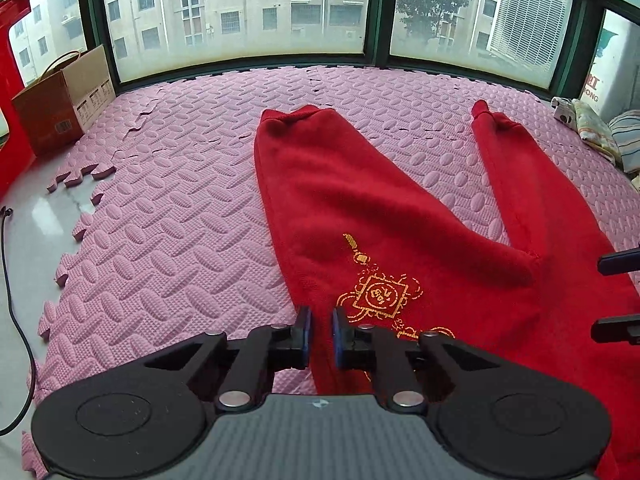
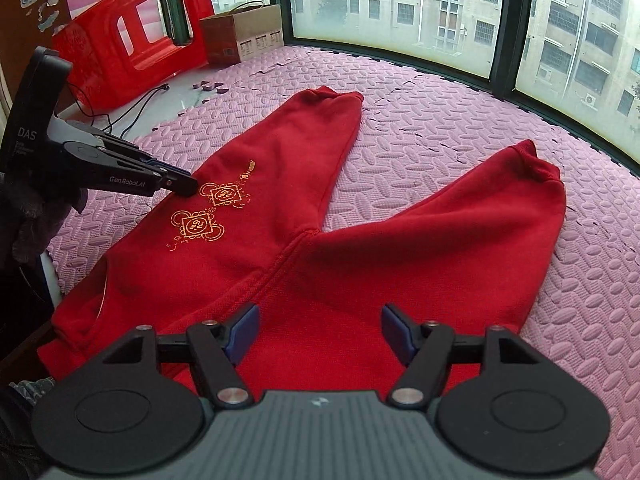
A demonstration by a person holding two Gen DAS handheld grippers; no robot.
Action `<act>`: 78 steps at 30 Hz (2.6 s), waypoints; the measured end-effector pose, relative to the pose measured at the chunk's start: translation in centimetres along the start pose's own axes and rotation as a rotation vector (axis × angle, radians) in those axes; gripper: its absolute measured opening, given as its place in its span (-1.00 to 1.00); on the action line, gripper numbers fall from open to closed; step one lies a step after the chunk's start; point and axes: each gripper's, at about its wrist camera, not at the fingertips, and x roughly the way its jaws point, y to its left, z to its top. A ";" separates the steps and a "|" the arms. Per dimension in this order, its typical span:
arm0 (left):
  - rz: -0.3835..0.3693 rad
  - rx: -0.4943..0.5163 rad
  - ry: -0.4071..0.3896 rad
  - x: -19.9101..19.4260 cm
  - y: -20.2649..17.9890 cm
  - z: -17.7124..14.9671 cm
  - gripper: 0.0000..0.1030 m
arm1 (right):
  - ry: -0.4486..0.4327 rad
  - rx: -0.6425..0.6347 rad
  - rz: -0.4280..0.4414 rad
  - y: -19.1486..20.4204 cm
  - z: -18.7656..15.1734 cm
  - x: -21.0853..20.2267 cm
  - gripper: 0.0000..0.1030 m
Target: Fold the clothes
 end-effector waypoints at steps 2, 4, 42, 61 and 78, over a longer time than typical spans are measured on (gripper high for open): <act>-0.003 -0.010 -0.012 -0.6 0.3 0.1 -0.83 | 0.012 0.011 -0.014 0.0 -0.4 0.1 0.33; -0.006 -0.024 -0.021 -1.1 0.8 0.2 -0.83 | 0.026 0.017 -0.017 -0.1 -0.9 0.3 0.33; -0.200 0.131 -0.005 -3.6 -5.3 -1.9 -0.70 | 0.028 -0.088 0.116 5.9 -2.8 -2.0 0.33; -0.246 0.219 -0.011 -7.3 -7.5 -5.0 -0.48 | -0.002 0.088 0.012 1.2 -5.3 -5.7 0.33; -0.481 0.594 -0.031 -7.6 -22.1 -4.9 0.13 | -0.074 0.212 -0.151 -7.7 -2.3 -4.9 0.32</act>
